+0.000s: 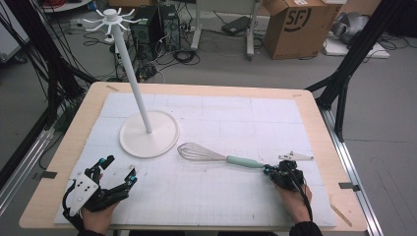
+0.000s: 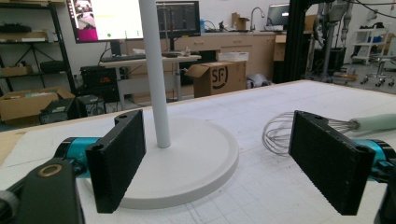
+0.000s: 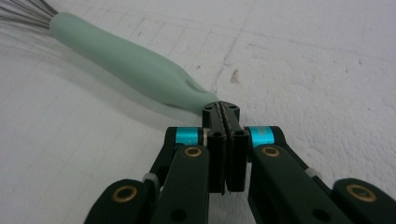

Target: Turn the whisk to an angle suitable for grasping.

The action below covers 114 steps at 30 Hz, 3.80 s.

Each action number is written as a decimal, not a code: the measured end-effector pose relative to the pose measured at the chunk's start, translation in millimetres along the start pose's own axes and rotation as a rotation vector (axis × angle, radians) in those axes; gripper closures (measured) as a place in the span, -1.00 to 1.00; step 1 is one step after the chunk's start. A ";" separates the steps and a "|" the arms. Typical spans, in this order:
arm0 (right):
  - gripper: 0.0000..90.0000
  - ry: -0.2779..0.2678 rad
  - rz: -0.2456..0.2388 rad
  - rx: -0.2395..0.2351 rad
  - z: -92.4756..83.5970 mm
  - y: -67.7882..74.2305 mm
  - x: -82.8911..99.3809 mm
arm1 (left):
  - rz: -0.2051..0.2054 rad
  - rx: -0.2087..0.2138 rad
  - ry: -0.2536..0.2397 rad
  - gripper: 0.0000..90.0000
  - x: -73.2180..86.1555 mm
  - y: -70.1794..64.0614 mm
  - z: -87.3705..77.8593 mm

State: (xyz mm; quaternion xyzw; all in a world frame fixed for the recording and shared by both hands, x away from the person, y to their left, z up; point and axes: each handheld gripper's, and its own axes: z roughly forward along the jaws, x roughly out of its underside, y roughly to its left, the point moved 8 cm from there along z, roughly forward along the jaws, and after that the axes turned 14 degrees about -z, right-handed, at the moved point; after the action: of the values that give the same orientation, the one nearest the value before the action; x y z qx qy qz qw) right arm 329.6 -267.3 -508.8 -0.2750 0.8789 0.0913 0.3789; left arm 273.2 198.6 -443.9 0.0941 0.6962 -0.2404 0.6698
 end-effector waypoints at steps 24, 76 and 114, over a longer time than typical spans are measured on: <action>0.99 0.002 0.039 0.054 5.4 -12.9 -4.5 | -0.002 -0.005 -0.006 -0.57 -0.5 0.8 -0.3; 0.99 -0.009 -0.007 0.050 30.9 11.4 -30.2 | 0.001 -0.007 -0.003 -0.57 -0.4 1.5 -1.3; 0.99 -0.028 -0.051 0.057 37.2 30.8 -38.1 | 0.003 -0.004 -0.004 -0.57 -0.6 0.8 -1.2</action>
State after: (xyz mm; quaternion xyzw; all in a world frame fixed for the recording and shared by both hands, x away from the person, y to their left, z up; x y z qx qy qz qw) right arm 356.9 -212.1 -509.0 -0.2851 0.8684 0.0605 0.4012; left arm 272.6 199.9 -443.5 0.0932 0.6952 -0.2383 0.6717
